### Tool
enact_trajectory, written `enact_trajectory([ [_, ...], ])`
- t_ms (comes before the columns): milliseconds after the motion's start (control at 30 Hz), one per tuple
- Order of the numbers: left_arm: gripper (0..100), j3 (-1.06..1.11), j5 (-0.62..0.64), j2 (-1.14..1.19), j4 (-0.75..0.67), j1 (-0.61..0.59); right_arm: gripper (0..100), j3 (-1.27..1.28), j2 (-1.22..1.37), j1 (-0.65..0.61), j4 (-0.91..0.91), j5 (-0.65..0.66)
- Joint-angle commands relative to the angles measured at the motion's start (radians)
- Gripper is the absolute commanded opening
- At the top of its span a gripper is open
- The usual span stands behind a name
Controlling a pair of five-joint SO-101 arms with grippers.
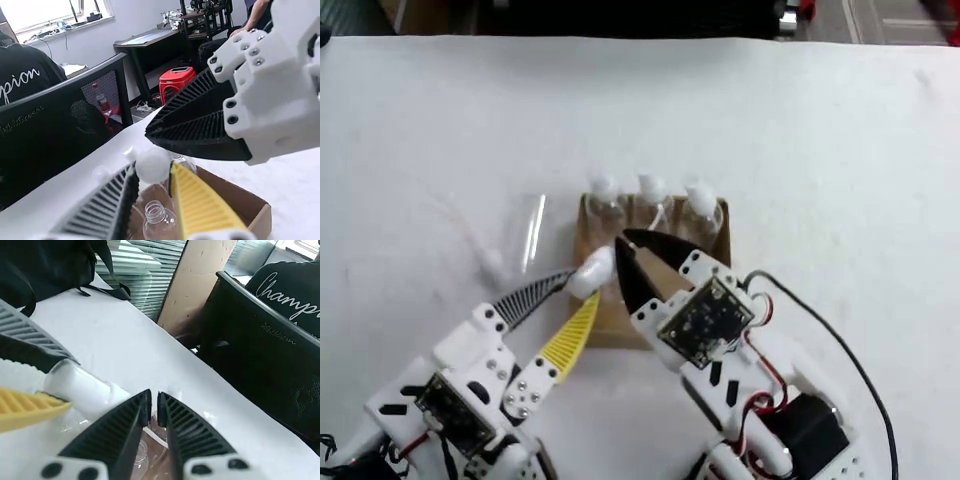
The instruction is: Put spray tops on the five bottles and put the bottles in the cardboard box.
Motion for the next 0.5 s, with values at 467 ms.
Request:
enact_trajectory([
  [467, 2, -0.216, 0.011, 0.005, -0.043, 0.275, 1.6, -0.33, -0.259, 0.048, 0.252, 0.003],
])
